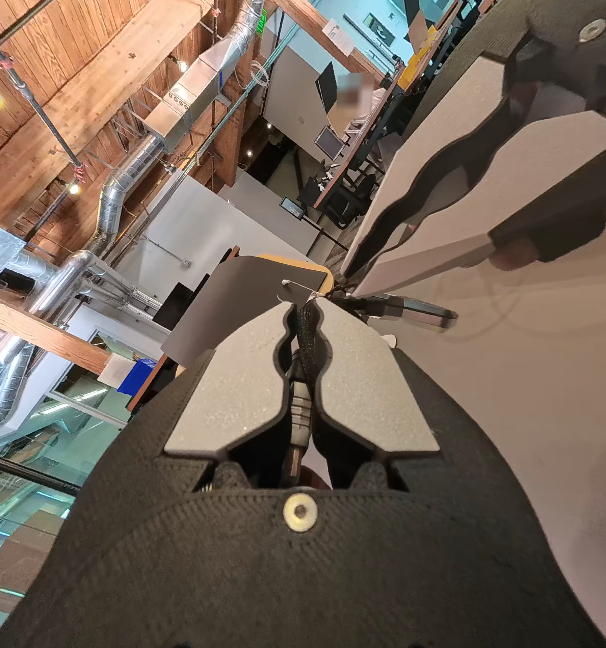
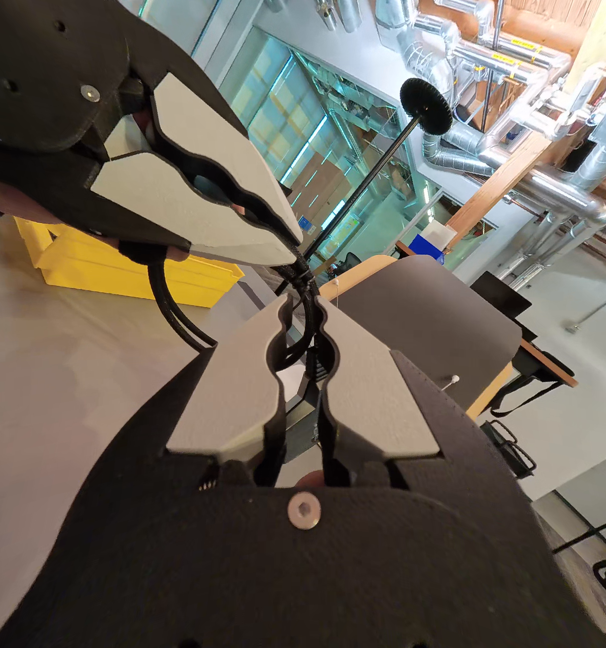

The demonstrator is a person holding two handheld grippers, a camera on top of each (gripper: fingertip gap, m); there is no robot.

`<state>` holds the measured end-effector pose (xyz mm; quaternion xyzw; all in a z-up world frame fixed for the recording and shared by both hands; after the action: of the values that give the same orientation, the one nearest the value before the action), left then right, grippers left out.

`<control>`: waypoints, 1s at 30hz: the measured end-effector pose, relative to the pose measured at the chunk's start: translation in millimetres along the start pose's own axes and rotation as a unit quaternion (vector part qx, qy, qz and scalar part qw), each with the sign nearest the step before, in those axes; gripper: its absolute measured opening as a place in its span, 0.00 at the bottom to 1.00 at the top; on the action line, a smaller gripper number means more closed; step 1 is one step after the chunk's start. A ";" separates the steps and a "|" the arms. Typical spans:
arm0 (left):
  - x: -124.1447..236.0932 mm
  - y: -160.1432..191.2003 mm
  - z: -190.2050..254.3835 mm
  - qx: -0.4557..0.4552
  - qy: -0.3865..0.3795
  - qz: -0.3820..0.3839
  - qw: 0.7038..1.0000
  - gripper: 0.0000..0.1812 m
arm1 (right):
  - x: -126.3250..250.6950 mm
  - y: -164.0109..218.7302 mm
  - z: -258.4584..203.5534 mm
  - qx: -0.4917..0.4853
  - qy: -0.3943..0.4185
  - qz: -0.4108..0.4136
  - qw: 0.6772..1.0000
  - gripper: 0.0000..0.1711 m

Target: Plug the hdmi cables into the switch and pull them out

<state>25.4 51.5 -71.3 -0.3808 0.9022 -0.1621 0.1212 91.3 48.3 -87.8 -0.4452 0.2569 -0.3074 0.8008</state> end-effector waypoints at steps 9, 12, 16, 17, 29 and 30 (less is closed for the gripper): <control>0.3 -1.8 -0.2 0.000 -0.001 0.002 1.000 0.03 | -1.6 2.4 1.4 0.005 0.012 -0.009 1.000 0.00; 0.7 -2.7 -0.2 -0.001 -0.001 0.003 1.000 0.03 | -1.0 2.5 1.3 -0.018 -0.006 -0.008 1.000 0.00; 1.1 -2.7 -0.1 -0.002 -0.006 0.004 1.000 0.03 | -1.9 2.4 0.7 -0.108 -0.059 -0.013 0.992 0.00; 1.1 -2.4 0.2 -0.002 -0.007 0.004 1.000 0.03 | -2.1 2.0 0.7 -0.162 -0.085 -0.010 0.983 0.00; 4.7 -12.5 -1.1 -0.019 -0.029 0.031 0.999 0.03 | 3.2 1.4 5.2 -0.621 -0.302 0.097 0.717 0.00; 4.0 -9.4 -1.6 -0.012 -0.025 0.024 0.999 0.03 | 2.1 5.5 7.4 -0.590 -0.264 0.092 0.758 0.00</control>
<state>28.2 42.8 -66.5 -0.3645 0.9097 -0.1383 0.1428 99.3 53.2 -89.4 -0.8670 0.2058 0.1094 0.4405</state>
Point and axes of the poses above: each gripper's, where its closed fingertips meet, x back along the fingers, y out of its underside, z = x × y across the jaws, the point moved 4 cm from there along x, back along the fingers, and after that the axes turned 11 degrees about -x, right-handed, at the moved point
